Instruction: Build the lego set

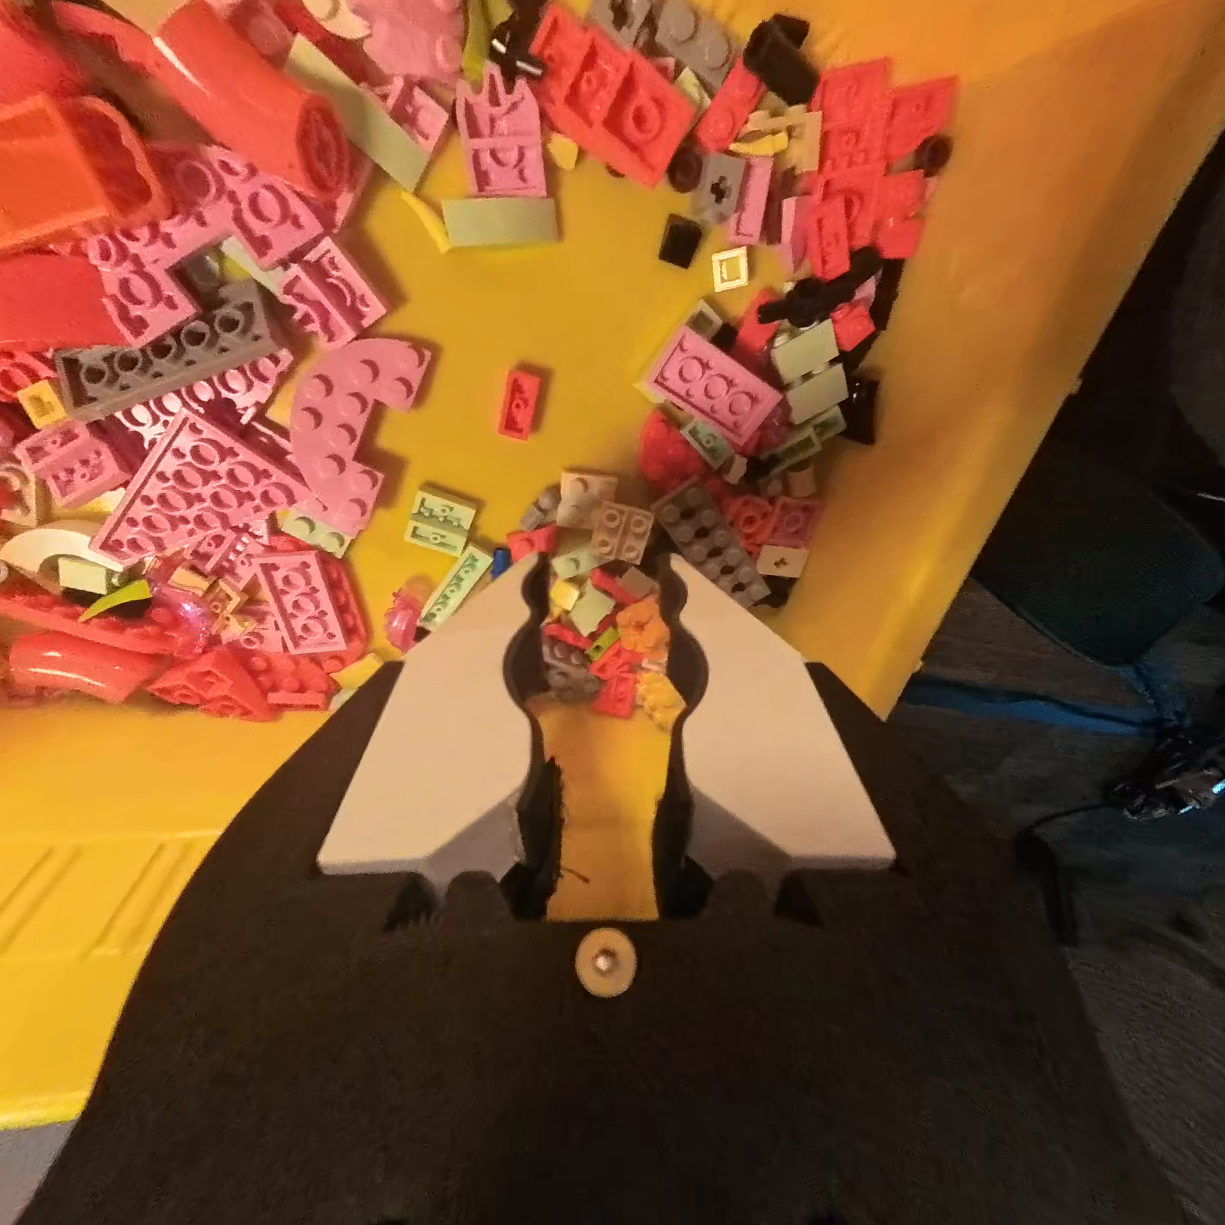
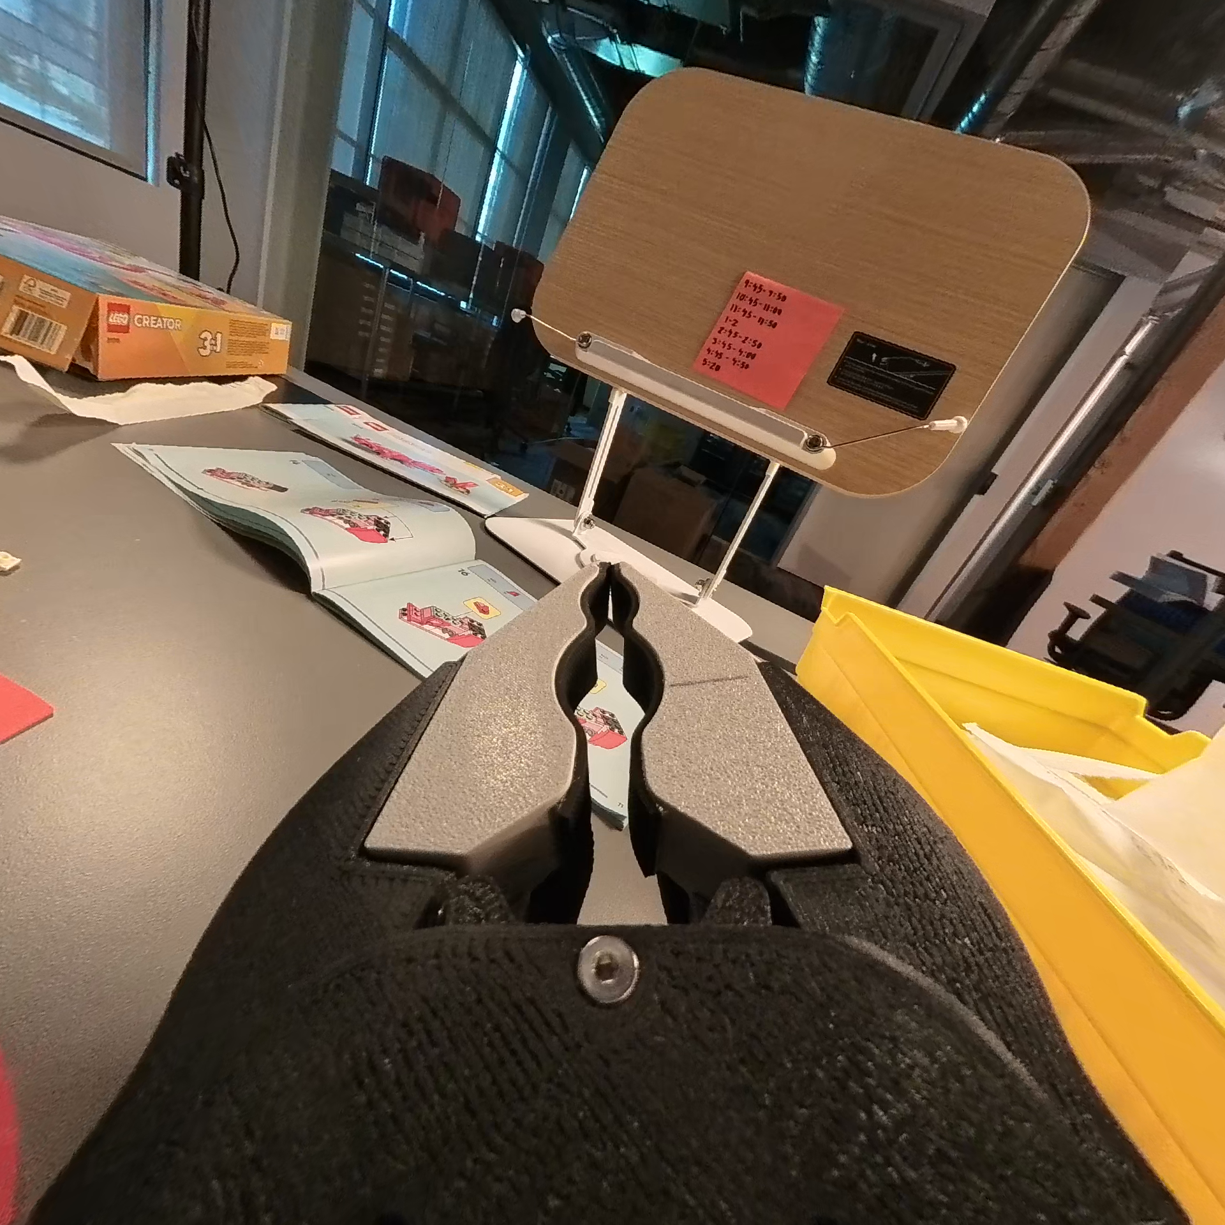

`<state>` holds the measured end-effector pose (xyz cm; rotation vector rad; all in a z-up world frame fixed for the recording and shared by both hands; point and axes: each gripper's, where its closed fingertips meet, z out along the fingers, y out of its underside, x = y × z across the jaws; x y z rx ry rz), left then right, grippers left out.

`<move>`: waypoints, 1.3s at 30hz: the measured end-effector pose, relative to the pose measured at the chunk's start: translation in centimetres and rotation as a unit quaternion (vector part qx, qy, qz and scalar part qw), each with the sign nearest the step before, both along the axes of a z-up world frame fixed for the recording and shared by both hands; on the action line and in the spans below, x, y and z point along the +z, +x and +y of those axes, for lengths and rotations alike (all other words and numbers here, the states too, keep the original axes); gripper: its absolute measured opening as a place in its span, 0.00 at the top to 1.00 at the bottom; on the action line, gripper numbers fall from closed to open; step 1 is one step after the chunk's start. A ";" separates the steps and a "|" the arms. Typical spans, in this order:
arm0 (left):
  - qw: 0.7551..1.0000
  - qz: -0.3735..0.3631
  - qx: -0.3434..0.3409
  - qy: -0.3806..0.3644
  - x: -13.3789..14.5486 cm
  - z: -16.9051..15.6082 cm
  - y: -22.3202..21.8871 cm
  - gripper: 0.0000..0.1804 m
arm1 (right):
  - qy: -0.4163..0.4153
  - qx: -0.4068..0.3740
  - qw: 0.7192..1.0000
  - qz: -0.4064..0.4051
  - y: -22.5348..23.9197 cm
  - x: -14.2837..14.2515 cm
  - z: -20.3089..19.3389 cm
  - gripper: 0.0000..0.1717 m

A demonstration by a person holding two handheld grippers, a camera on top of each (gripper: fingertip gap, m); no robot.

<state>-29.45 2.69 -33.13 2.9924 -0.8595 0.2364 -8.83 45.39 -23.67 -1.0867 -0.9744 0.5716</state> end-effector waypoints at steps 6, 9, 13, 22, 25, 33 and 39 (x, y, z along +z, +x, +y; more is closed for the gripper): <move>0.998 -0.050 -0.030 0.032 0.5 1.2 3.3 0.74 | -0.002 0.000 1.000 0.001 0.0 0.0 0.0 1.00; 0.997 -0.045 -0.050 0.029 0.0 1.4 4.5 0.69 | -0.001 0.000 1.000 0.001 0.0 0.0 0.0 1.00; 0.993 -0.040 -0.095 0.063 -0.8 2.6 6.1 0.66 | -0.001 0.000 1.000 0.001 0.0 0.0 0.1 1.00; 0.991 0.051 -0.082 0.093 -1.2 4.5 3.6 0.64 | -0.001 0.000 1.000 0.002 0.0 0.0 0.0 1.00; 0.988 0.101 -0.043 0.113 -0.9 5.3 1.4 0.68 | -0.002 0.000 1.000 0.002 0.0 0.0 0.0 1.00; 0.931 0.156 0.208 0.257 3.5 7.4 -4.7 0.70 | -0.002 0.000 1.000 0.003 0.0 0.1 0.0 1.00; 0.808 0.068 0.402 0.425 8.4 6.7 -4.8 0.64 | 0.001 -0.004 1.000 -0.001 0.2 0.0 -0.1 1.00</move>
